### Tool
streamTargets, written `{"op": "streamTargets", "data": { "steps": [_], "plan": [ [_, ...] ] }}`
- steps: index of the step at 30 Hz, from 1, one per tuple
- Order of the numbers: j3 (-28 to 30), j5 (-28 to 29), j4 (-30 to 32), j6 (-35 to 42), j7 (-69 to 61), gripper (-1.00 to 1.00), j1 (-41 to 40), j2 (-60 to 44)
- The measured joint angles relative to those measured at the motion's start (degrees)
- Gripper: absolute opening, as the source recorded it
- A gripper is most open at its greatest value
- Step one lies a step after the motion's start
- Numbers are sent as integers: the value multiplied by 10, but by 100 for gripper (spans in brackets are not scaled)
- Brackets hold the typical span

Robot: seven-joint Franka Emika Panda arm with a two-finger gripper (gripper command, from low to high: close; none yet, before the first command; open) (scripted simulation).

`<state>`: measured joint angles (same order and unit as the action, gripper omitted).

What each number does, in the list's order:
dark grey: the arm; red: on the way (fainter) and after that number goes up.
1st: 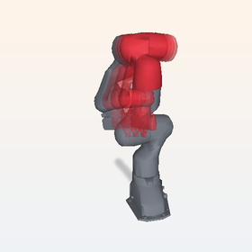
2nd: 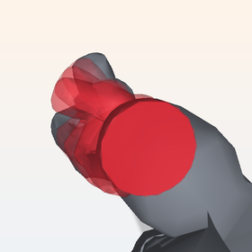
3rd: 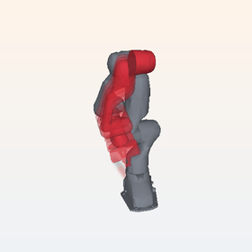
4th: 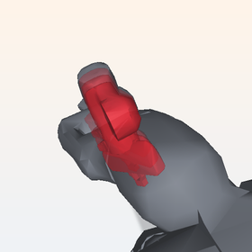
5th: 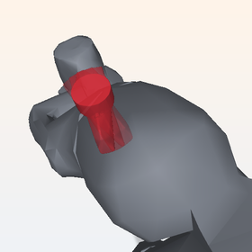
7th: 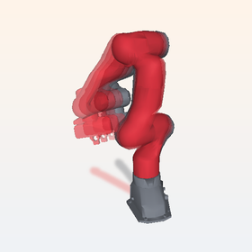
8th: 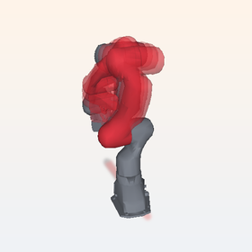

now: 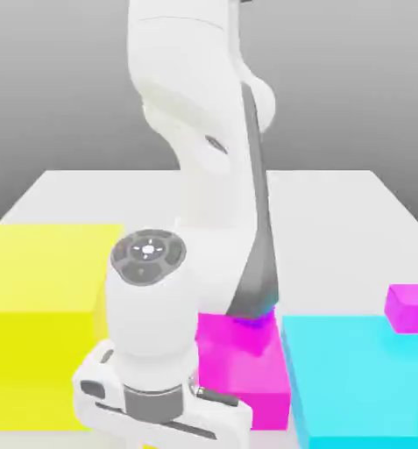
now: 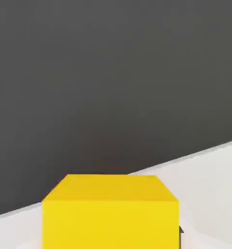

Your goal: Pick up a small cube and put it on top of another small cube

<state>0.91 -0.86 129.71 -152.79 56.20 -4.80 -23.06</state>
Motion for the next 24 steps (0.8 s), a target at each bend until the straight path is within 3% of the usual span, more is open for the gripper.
{"op": "streamTargets", "data": {
  "steps": [24],
  "plan": [
    [-75, -42, 342, 154, -45, -100, 105, 496]
  ]
}}
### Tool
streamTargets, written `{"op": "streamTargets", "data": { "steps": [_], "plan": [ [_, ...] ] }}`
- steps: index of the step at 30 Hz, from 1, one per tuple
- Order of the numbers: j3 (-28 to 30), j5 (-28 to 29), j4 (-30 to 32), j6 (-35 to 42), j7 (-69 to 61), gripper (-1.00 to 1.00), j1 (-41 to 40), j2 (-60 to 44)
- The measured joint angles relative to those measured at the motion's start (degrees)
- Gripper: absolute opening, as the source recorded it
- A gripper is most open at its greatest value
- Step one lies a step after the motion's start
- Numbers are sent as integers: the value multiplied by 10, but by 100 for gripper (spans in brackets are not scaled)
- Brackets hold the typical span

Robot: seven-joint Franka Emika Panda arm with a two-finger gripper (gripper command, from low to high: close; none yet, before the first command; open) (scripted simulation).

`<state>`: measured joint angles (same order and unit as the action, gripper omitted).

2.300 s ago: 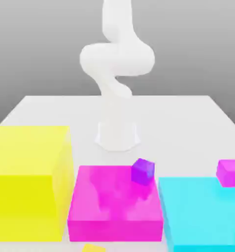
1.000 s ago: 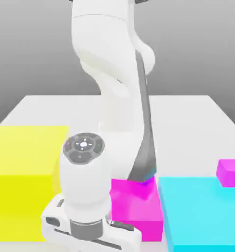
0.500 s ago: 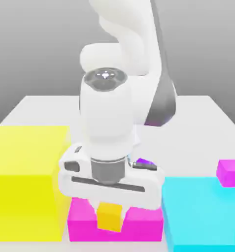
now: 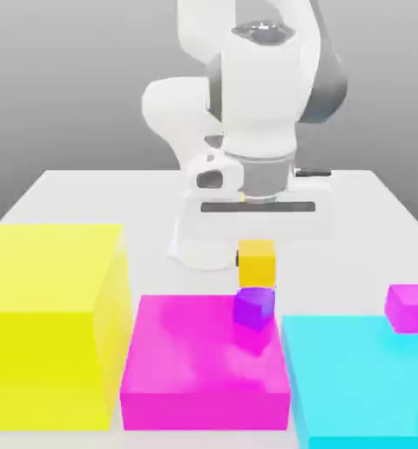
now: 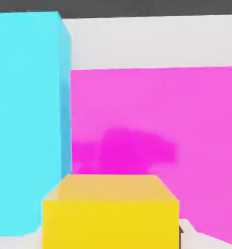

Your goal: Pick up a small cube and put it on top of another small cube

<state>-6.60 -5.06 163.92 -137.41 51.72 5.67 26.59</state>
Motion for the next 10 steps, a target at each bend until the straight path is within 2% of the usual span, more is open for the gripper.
{"op": "streamTargets", "data": {
  "steps": [2, 7, 8, 10],
  "plan": [
    [-5, -3, 22, -11, -3, -100, 5, 11],
    [-15, -3, 48, -122, -1, -100, 2, -74],
    [-16, -2, 51, -137, -1, 100, 2, -85],
    [-16, -2, 51, -137, -1, 100, 2, -85]
  ]
}}
